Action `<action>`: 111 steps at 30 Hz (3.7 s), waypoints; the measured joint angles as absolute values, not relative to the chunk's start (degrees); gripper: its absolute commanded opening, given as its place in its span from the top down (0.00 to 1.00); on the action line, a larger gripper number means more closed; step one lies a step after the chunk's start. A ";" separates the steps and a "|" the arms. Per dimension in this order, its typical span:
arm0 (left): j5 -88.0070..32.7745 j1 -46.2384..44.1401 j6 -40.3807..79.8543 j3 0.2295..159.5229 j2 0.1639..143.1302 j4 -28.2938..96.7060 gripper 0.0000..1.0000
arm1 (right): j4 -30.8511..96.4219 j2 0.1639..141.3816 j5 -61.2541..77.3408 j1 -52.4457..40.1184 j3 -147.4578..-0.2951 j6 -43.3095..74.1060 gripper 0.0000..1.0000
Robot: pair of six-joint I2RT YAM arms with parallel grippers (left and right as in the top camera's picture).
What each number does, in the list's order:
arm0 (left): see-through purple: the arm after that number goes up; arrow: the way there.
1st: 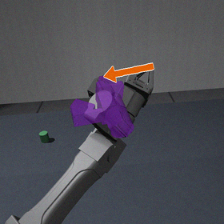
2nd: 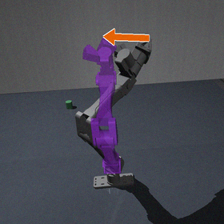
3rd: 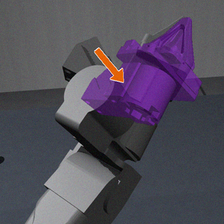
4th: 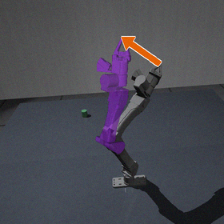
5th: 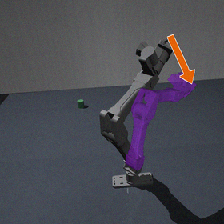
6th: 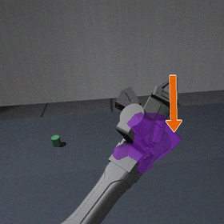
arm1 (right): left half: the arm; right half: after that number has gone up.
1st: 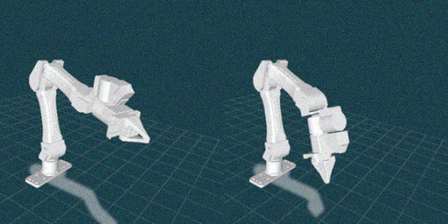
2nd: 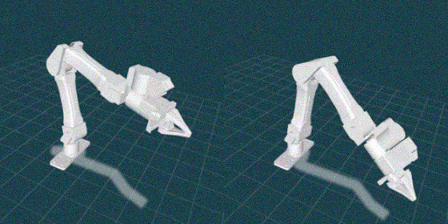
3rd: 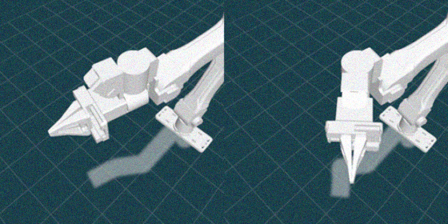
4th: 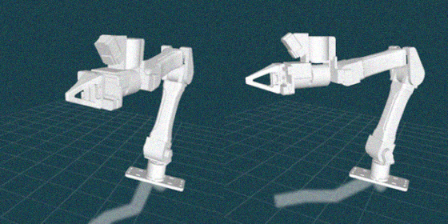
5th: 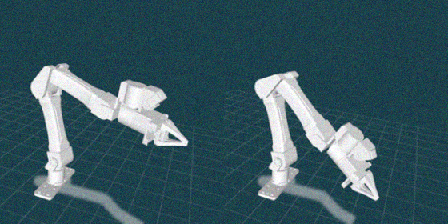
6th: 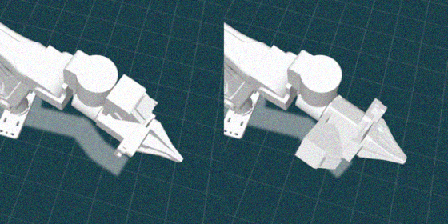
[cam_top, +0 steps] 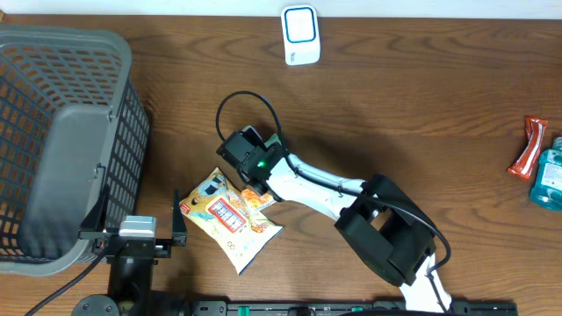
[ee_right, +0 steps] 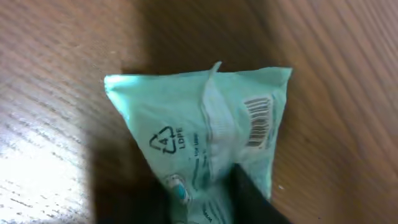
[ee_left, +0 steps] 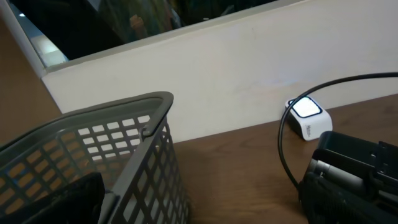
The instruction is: Scan the item barcode
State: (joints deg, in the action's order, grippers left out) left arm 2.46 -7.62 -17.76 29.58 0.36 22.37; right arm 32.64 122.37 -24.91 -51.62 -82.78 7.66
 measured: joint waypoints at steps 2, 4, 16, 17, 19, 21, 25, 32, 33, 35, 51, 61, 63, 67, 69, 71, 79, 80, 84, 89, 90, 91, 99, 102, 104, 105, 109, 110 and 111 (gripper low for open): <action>2.46 -7.62 -17.76 29.58 0.36 22.50 0.00 | 32.75 122.17 -25.15 -51.75 -82.67 7.88 0.99; 2.46 -7.62 -17.76 29.58 0.36 22.55 0.00 | 32.93 122.08 -25.30 -51.81 -82.65 8.29 0.99; 2.46 -7.62 -17.76 29.58 0.36 22.55 0.00 | 44.45 117.30 15.59 -38.26 -86.24 5.10 0.99; 2.46 -7.62 -17.76 29.58 0.36 22.55 0.00 | 45.74 116.55 25.80 -34.39 -86.43 2.52 0.99; 2.46 -7.62 -17.78 29.58 0.36 22.50 0.00 | 47.05 116.14 36.18 -30.30 -86.52 -0.08 0.99; 2.46 -7.62 -17.76 29.58 0.36 22.50 0.00 | 49.98 116.05 51.81 -23.46 -86.56 -4.71 0.99; 2.46 -7.62 -17.76 29.58 0.36 22.48 0.00 | 55.99 116.05 60.18 -19.90 -86.70 -9.98 0.73; 2.46 -7.62 -17.76 29.58 0.36 22.52 0.00 | 60.12 116.05 54.13 -20.84 -86.70 -13.41 0.01; 2.46 -7.62 -17.76 29.58 0.36 22.52 0.00 | 59.88 116.05 51.62 -20.93 -86.70 -12.53 0.01; 2.46 -7.62 -17.76 29.58 0.36 22.70 0.00 | 59.05 116.05 46.09 -21.39 -86.70 -9.47 0.01; 2.46 -7.62 -17.76 29.58 0.36 26.74 0.00 | 62.00 116.05 32.82 -21.65 -86.67 32.80 0.01; 2.46 -7.62 -17.78 29.58 0.36 26.92 0.00 | 45.74 115.00 42.09 -15.25 -70.02 37.21 0.01; 2.46 -7.62 -17.76 29.58 0.36 26.87 0.00 | 37.01 113.71 50.04 -16.25 -63.96 41.95 0.01; 2.46 -7.62 -17.78 29.58 0.36 26.85 0.00 | 25.06 112.51 57.17 -18.65 -57.10 50.22 0.01; 2.46 -7.62 -17.76 29.58 0.36 26.85 0.00 | 21.12 111.98 59.07 -19.68 -54.30 54.08 0.01; 2.46 -7.62 -17.76 29.58 0.36 26.83 0.00 | 16.75 111.02 58.54 -20.29 -52.27 57.89 0.03; 2.46 -7.62 -17.76 29.58 0.36 26.83 0.00 | -0.60 108.81 52.88 -23.99 -46.44 75.07 0.06; 2.46 -7.62 -17.78 29.58 0.36 26.85 0.00 | -2.26 108.73 52.01 -24.82 -46.26 76.75 0.09; 2.46 -7.62 -17.76 29.58 0.36 26.83 0.00 | -3.75 108.60 47.27 -28.10 -46.30 80.36 0.36; 2.46 -7.62 -17.78 29.58 0.36 26.83 0.00 | -3.99 108.14 41.89 -30.30 -46.39 81.69 0.08; 2.46 -7.62 -17.76 29.58 0.36 26.81 0.00 | -4.54 107.77 41.01 -30.33 -46.72 82.15 0.07; 2.46 -7.62 -17.76 29.58 0.36 26.81 0.00 | -5.50 107.61 40.86 -30.24 -46.83 82.52 0.08; 2.46 -7.62 -17.76 29.58 0.36 26.81 0.00 | -6.92 107.44 40.14 -27.27 -46.96 81.56 0.01; 2.46 -7.62 -17.78 29.58 0.36 26.83 0.00 | -4.69 107.09 40.07 -26.02 -47.24 80.88 0.01; 2.46 -7.62 -17.76 29.58 0.36 26.83 0.00 | -3.22 106.85 40.18 -25.21 -47.37 80.97 0.01; 2.46 -7.62 -17.76 29.58 0.36 26.83 0.00 | -2.76 106.76 40.16 -24.97 -47.42 80.99 0.01; 2.46 -7.62 -17.76 29.58 0.36 26.83 0.00 | -2.26 106.69 39.55 -24.99 -47.48 80.86 0.24; 2.46 -7.62 -17.76 29.58 0.36 26.83 0.00 | -2.00 106.69 39.18 -25.21 -47.33 80.47 0.30; 2.46 -7.62 -17.76 29.58 0.36 26.81 0.00 | -2.22 106.69 37.58 -25.47 -47.20 79.55 0.35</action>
